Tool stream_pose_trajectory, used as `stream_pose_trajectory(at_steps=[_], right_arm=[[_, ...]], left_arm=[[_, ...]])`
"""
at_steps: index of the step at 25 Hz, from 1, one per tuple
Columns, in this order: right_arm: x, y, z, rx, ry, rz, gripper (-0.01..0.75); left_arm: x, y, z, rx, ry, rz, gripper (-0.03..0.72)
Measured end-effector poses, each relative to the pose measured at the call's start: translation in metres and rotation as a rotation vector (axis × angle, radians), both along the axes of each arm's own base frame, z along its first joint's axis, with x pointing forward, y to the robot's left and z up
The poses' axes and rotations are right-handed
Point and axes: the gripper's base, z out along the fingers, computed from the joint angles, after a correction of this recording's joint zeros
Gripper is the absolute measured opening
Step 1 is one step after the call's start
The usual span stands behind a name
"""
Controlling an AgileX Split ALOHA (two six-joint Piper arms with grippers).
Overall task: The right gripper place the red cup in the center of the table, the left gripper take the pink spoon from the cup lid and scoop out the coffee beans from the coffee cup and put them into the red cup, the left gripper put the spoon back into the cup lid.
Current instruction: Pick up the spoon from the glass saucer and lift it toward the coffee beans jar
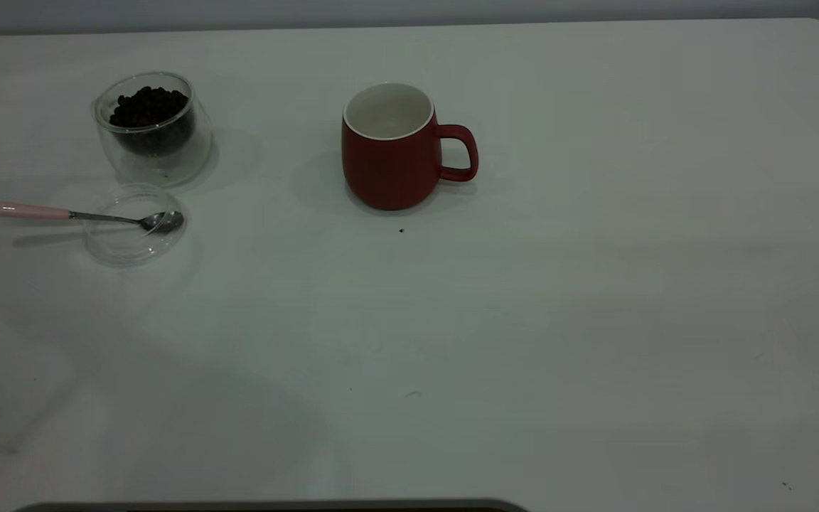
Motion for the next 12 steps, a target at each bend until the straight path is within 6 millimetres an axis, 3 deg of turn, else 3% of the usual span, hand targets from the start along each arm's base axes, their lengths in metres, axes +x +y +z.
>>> stream_pose_trajectory(at_steps=[4,9,12], right_arm=[[0.000,0.000,0.000,0.000,0.000,0.000,0.506],[0.000,0.000,0.000,0.000,0.000,0.000,0.506],[0.000,0.000,0.000,0.000,0.000,0.000,0.506]], left_arm=[[0.000,-0.002,-0.019,-0.021,-0.011,-0.038,0.500],[0.004,-0.006,-0.022,-0.069,-0.074,-0.075,0.508],[0.006,-0.008,-0.028,-0.101,-0.104,-0.080,0.550]])
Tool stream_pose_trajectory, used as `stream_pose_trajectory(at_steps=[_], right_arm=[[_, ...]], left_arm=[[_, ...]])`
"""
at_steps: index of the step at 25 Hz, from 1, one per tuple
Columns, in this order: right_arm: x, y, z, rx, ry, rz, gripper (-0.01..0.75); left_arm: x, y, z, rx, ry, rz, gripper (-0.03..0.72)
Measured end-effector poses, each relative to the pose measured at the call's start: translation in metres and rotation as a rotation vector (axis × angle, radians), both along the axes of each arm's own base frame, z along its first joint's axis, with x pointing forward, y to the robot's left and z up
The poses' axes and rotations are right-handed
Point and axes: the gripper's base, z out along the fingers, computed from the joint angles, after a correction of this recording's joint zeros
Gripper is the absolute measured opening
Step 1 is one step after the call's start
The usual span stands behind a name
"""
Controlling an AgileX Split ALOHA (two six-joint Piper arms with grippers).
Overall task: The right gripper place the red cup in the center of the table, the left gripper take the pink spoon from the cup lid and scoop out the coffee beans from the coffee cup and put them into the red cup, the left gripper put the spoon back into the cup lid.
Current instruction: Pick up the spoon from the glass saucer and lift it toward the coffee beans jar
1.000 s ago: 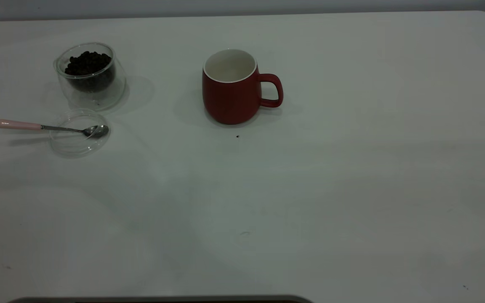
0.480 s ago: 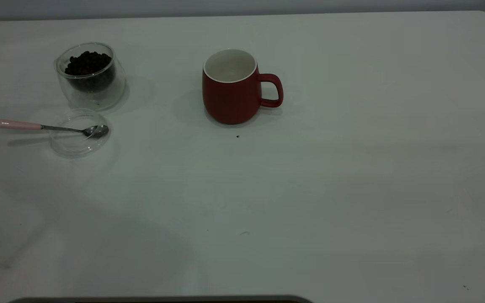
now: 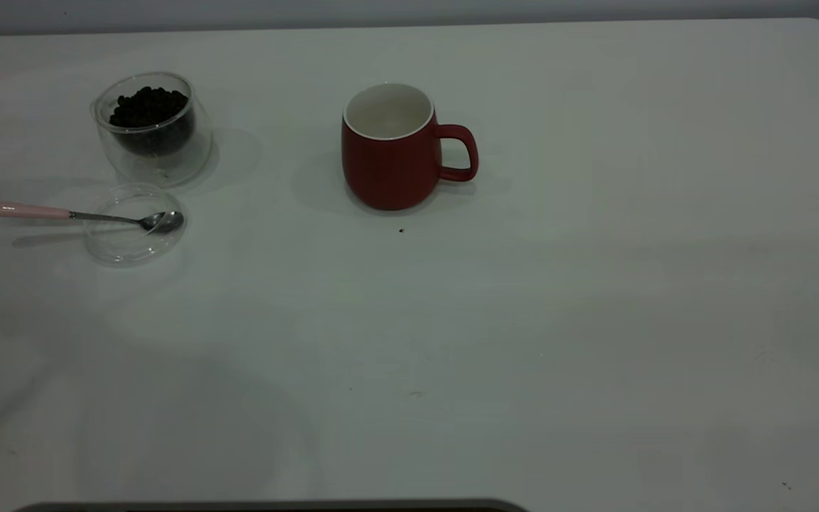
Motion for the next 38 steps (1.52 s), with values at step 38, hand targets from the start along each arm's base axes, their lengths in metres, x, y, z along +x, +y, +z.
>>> stream_pose_trajectory(at_steps=[38], right_arm=[[0.000,0.000,0.000,0.000,0.000,0.000,0.506]], left_arm=[[0.014,-0.060,-0.059,-0.193,-0.025,-0.113,0.596]])
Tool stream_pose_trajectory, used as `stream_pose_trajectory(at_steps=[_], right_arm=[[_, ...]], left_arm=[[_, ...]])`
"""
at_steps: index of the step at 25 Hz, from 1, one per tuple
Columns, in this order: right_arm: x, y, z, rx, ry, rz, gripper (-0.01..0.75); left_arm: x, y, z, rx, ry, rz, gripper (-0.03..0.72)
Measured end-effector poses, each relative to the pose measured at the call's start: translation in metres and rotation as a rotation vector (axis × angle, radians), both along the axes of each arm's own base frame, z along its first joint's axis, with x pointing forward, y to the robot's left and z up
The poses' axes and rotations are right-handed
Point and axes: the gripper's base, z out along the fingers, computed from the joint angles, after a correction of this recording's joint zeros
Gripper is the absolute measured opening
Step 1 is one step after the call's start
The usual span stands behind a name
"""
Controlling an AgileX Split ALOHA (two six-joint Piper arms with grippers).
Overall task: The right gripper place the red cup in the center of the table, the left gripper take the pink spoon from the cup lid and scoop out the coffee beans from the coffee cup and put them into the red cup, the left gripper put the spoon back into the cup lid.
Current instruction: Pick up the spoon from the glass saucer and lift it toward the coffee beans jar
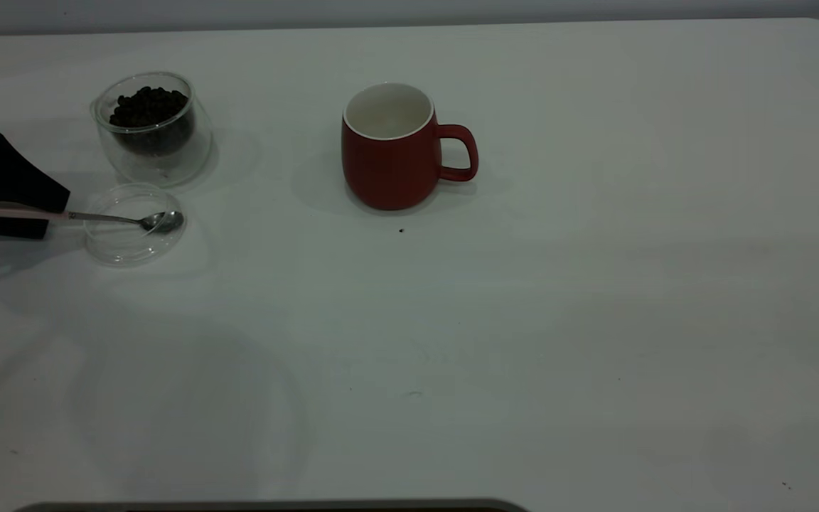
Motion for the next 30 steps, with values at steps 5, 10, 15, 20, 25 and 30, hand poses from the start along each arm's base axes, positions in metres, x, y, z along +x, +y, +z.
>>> stream_pose_trajectory(at_steps=[5,10,15,20,25,30], right_arm=[[0.000,0.000,0.000,0.000,0.000,0.000,0.506],[0.000,0.000,0.000,0.000,0.000,0.000,0.506],[0.000,0.000,0.000,0.000,0.000,0.000,0.506],[0.000,0.000,0.000,0.000,0.000,0.000,0.506],[0.000,0.000,0.000,0.000,0.000,0.000,0.506],[0.000,0.000,0.000,0.000,0.000,0.000,0.506]], left_arm=[[0.000,0.000,0.000,0.000,0.001,0.000,0.585],[0.000,0.000,0.000,0.000,0.000,-0.001,0.486],[-0.001,-0.001,0.001,-0.012,0.004,-0.007,0.276],[-0.001,-0.004,0.013,-0.069,0.004,-0.032,0.111],[0.003,0.000,0.029,-0.027,-0.006,-0.012,0.111],[0.002,0.002,0.056,-0.008,-0.008,-0.052,0.111]])
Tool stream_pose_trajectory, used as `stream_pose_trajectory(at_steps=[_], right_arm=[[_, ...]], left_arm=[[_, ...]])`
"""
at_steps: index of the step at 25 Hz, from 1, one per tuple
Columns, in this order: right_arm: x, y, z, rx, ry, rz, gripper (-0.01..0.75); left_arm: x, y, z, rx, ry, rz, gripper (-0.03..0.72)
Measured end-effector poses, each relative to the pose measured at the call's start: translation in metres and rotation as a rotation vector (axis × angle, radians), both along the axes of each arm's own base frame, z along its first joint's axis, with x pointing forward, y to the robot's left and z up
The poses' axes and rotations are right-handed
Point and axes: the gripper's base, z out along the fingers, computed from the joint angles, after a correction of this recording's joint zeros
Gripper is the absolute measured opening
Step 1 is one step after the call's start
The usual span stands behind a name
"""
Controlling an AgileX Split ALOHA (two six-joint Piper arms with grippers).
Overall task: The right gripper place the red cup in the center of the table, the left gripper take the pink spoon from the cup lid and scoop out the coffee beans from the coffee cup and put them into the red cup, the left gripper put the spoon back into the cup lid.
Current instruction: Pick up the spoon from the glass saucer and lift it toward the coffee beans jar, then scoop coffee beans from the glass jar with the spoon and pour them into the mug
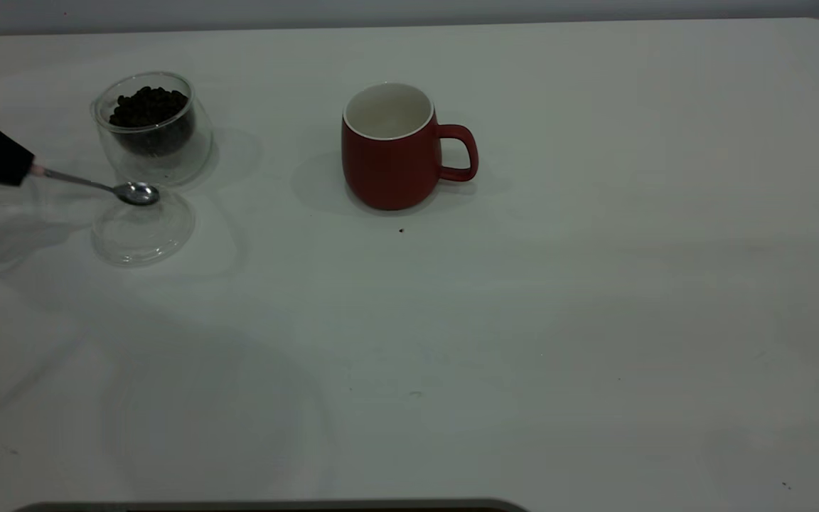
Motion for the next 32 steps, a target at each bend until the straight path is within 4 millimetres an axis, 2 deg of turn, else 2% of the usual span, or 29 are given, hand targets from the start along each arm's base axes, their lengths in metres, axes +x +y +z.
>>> stream_pose_trajectory(at_steps=[6,11,14,19,27,32], right_arm=[[0.000,0.000,0.000,0.000,0.000,0.000,0.506],[0.000,0.000,0.000,0.000,0.000,0.000,0.506],[0.000,0.000,0.000,0.000,0.000,0.000,0.506],[0.000,0.000,0.000,0.000,0.000,0.000,0.506],[0.000,0.000,0.000,0.000,0.000,0.000,0.506],[0.000,0.000,0.000,0.000,0.000,0.000,0.506]], left_arm=[[-0.003,-0.002,0.034,-0.033,-0.023,-0.068,0.111],[0.014,0.003,0.064,-0.011,-0.126,-0.061,0.111],[0.023,0.005,0.073,-0.027,-0.175,-0.025,0.111],[0.033,0.005,0.069,0.018,-0.225,0.043,0.111],[0.043,-0.011,0.037,0.060,-0.240,0.006,0.111],[0.044,-0.010,0.029,0.067,-0.239,0.017,0.111]])
